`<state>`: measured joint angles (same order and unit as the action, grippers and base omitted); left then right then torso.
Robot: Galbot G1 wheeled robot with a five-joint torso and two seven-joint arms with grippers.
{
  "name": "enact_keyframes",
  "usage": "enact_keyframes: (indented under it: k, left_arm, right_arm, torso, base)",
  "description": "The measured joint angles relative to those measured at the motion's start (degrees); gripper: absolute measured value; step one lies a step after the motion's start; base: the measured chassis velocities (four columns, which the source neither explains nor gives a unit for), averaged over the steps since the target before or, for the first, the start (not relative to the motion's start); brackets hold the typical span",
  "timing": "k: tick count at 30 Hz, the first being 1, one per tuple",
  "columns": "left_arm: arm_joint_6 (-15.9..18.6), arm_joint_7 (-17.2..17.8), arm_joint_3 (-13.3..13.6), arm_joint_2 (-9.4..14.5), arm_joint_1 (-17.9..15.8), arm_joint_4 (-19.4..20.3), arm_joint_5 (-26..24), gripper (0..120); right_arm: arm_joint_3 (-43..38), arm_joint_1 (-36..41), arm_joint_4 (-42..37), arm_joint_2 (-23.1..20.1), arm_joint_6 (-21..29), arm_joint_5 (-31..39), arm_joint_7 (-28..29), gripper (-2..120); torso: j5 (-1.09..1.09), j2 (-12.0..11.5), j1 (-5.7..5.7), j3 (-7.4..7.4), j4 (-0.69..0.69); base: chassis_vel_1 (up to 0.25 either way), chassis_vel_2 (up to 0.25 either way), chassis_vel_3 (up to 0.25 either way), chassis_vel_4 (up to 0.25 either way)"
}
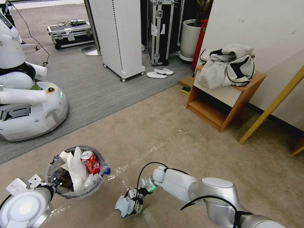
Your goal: Pick up the trash bin and place the garbage on the floor into it.
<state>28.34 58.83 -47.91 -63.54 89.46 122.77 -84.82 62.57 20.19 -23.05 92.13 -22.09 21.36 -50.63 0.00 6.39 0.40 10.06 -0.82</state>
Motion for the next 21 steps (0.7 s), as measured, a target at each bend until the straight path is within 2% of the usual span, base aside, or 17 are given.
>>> enact_keyframes:
  k: [21]
  left_arm:
    - [0.04, -0.06, 0.26, 0.71, -0.13, -0.25, -0.24, 0]
  right_arm:
    - [0.2, -2.53, 0.22, 0.0, 0.36, 0.89, 1.2, 100]
  torso:
    - [0.0, 0.0, 0.0, 0.0, 0.0]
  base:
    - [0.0, 0.0, 0.0, 0.0]
